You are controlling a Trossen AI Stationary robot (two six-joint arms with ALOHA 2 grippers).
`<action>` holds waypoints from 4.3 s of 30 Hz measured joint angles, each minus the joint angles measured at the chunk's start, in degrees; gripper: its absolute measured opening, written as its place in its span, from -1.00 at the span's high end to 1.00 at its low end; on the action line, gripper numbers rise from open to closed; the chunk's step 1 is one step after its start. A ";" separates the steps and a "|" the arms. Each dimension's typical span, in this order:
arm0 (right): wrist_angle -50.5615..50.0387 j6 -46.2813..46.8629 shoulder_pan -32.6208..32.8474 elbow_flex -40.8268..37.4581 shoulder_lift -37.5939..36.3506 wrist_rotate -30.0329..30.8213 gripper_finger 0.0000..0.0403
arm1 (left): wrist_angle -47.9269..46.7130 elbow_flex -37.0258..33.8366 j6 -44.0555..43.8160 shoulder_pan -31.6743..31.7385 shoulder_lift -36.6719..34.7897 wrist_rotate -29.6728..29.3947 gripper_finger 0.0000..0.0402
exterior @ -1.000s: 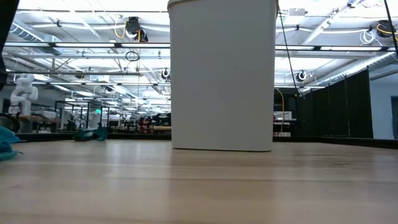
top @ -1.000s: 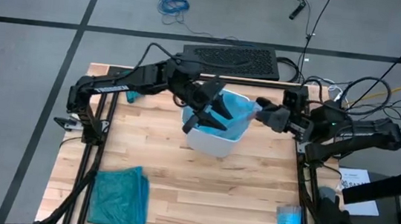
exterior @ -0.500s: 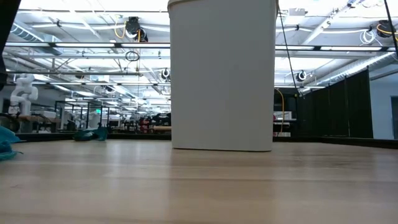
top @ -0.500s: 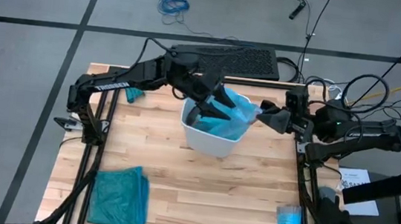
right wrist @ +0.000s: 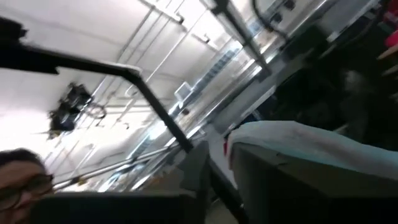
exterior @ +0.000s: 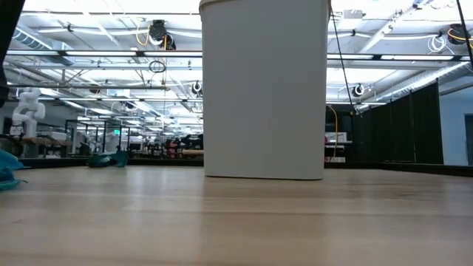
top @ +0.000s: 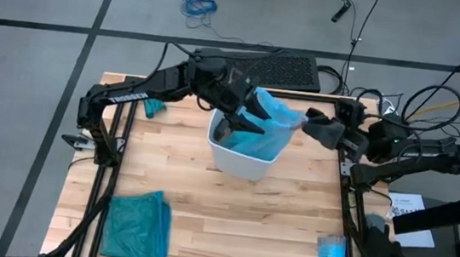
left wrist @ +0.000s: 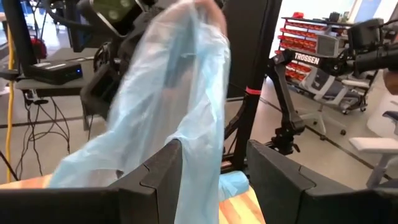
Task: Place trash/remove bag and relplace
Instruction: Remove the blue trash bag from the white trash bin
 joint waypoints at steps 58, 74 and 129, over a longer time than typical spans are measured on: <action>-2.41 -6.79 11.51 0.00 0.98 14.39 0.91 | 0.46 0.00 -2.74 -0.02 -0.38 1.67 0.13; 8.56 -12.15 8.09 0.16 2.66 5.77 1.00 | 2.11 0.00 -3.57 0.00 -0.35 1.64 0.13; -4.59 -8.72 6.60 -0.02 0.20 14.85 0.11 | -49.79 1.57 44.27 7.61 -2.10 -29.74 0.26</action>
